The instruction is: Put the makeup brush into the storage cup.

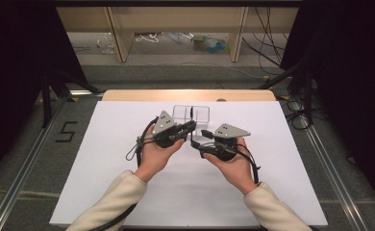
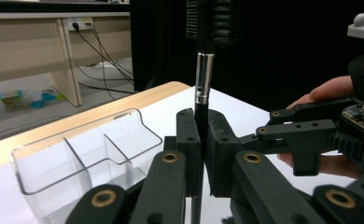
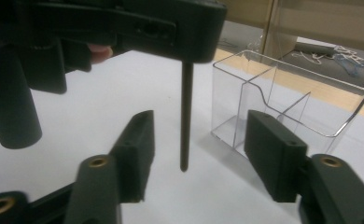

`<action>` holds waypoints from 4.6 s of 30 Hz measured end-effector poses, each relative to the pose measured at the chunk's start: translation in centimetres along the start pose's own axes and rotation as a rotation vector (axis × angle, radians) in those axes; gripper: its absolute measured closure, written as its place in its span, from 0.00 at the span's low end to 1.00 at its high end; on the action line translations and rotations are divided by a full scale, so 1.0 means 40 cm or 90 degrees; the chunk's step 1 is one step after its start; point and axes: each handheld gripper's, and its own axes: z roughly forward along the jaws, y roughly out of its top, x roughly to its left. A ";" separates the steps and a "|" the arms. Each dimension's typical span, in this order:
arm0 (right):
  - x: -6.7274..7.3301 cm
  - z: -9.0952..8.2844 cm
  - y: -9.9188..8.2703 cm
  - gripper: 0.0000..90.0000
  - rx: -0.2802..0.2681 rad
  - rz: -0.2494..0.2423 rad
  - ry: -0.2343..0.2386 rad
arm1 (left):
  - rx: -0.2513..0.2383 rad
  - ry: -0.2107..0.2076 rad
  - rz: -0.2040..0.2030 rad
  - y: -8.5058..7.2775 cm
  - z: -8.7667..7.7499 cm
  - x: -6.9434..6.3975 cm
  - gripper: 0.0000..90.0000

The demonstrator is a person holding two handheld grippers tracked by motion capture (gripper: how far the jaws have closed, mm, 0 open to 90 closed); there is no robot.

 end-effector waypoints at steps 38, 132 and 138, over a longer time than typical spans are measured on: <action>-0.009 -0.031 -0.017 0.32 -0.019 -0.004 0.029 | -0.029 0.071 0.015 0.030 -0.054 0.079 0.95; -0.037 -0.275 -0.113 0.31 -0.057 0.017 -0.015 | -0.069 0.085 0.039 0.101 0.026 0.144 0.95; -0.040 -0.277 -0.114 0.31 -0.064 0.007 -0.019 | -0.070 0.086 0.042 0.107 0.031 0.148 0.95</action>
